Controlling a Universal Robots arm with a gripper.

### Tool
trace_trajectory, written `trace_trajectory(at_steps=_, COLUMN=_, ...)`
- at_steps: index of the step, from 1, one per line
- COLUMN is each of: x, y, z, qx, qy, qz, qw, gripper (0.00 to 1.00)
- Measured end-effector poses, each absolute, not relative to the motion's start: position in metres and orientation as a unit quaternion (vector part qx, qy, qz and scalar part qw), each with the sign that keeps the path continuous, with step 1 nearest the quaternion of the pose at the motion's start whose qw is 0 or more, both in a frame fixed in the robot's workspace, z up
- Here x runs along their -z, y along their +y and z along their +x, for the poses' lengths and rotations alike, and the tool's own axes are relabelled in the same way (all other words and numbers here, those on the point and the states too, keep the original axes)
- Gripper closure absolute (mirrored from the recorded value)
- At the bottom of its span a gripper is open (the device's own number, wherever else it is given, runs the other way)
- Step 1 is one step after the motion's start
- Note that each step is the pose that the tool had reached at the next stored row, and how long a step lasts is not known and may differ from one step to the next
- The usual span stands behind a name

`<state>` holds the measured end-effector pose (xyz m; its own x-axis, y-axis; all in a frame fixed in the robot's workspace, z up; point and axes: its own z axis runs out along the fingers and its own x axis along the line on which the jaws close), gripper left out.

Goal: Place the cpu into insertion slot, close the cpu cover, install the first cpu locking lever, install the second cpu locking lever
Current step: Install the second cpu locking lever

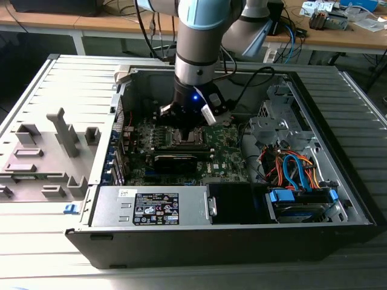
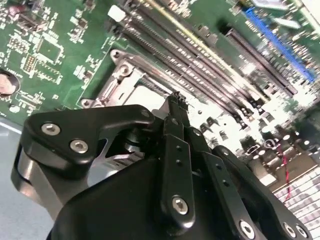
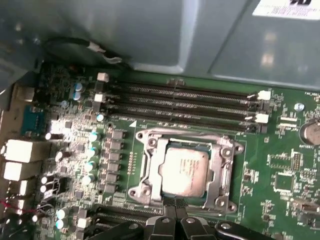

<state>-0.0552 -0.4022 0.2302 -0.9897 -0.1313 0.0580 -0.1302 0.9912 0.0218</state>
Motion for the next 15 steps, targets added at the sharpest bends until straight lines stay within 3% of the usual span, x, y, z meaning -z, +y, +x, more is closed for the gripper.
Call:
trace_trajectory(at_steps=6, x=-0.237, y=-0.38, z=-0.048, qx=-0.014, qy=-0.997, qz=0.065, qw=0.036, gripper=0.89)
trace_trajectory(at_steps=15, x=-0.239, y=-0.379, z=-0.048, qx=-0.016, qy=-0.997, qz=0.065, qw=0.036, gripper=0.89)
